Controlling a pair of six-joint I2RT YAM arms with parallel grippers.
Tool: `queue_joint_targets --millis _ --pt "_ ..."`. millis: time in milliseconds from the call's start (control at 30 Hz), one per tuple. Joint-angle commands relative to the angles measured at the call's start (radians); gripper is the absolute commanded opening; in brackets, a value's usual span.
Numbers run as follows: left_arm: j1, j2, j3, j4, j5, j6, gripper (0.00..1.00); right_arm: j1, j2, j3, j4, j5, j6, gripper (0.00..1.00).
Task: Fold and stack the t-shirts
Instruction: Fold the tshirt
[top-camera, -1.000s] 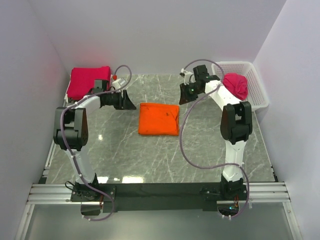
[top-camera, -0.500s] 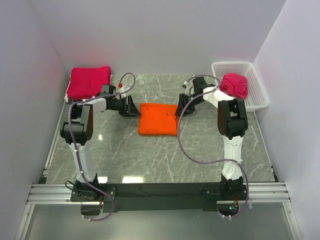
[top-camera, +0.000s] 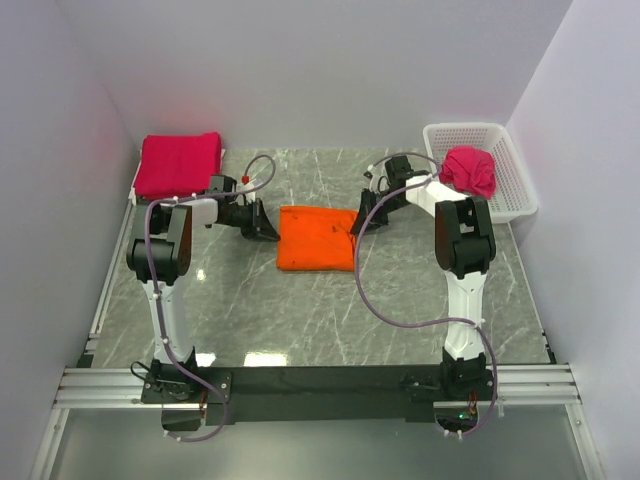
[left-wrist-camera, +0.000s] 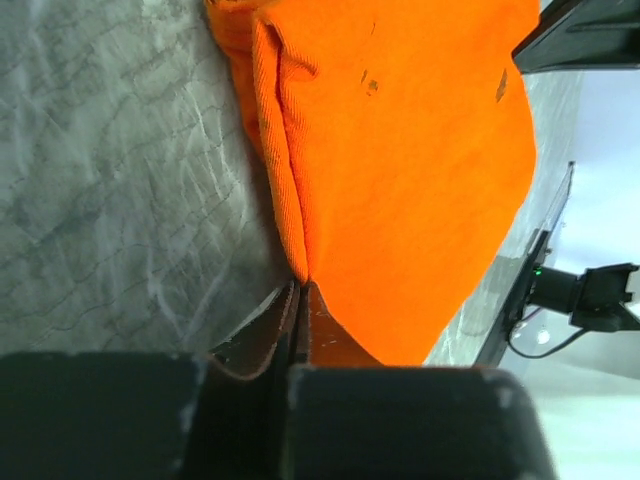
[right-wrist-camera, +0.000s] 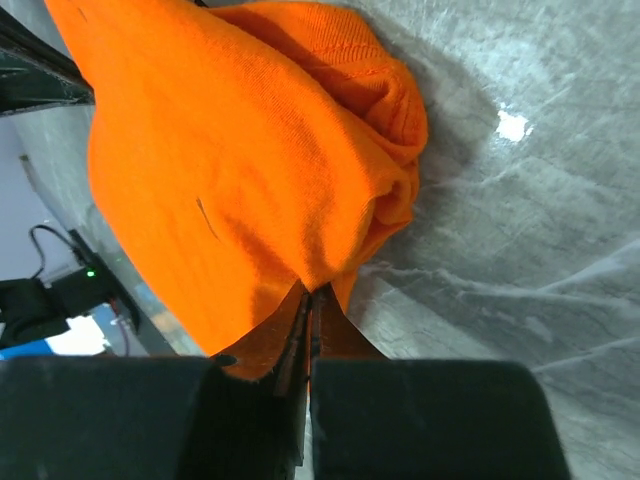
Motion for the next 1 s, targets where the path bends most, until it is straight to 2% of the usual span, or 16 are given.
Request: queue_joint_targets --millis 0,200,367,400,433,533,600,700,833,967 --pt "0.011 0.004 0.034 -0.028 -0.015 0.044 0.01 -0.011 -0.039 0.059 -0.023 0.031 -0.047 0.0" --pt "0.018 0.007 0.043 -0.05 -0.04 0.083 0.01 -0.018 -0.018 0.143 -0.077 0.137 -0.099 0.0" --pt "0.019 -0.002 0.041 -0.027 -0.001 0.074 0.01 -0.017 -0.016 0.156 -0.083 0.125 -0.101 0.0" --pt "0.021 -0.004 0.044 -0.033 0.009 0.072 0.05 -0.015 -0.013 0.165 -0.101 0.126 -0.107 0.06" --pt "0.024 -0.01 0.04 -0.028 0.019 0.069 0.22 -0.017 -0.009 0.18 -0.123 0.128 -0.115 0.17" --pt "0.034 -0.063 -0.014 0.014 0.054 0.038 0.41 -0.023 -0.067 0.124 -0.143 0.14 -0.124 0.29" --pt "0.034 -0.105 -0.032 0.034 0.069 0.032 0.43 -0.024 -0.105 0.082 -0.127 0.143 -0.129 0.34" --pt "0.034 -0.138 -0.069 0.076 0.091 -0.004 0.45 -0.028 -0.17 0.007 -0.097 0.126 -0.113 0.36" --pt "0.013 -0.143 -0.092 0.105 0.103 -0.04 0.45 -0.024 -0.21 -0.089 -0.061 0.018 -0.086 0.34" --pt "-0.015 -0.123 -0.094 0.119 0.112 -0.07 0.45 -0.017 -0.17 -0.114 -0.051 -0.039 -0.06 0.31"
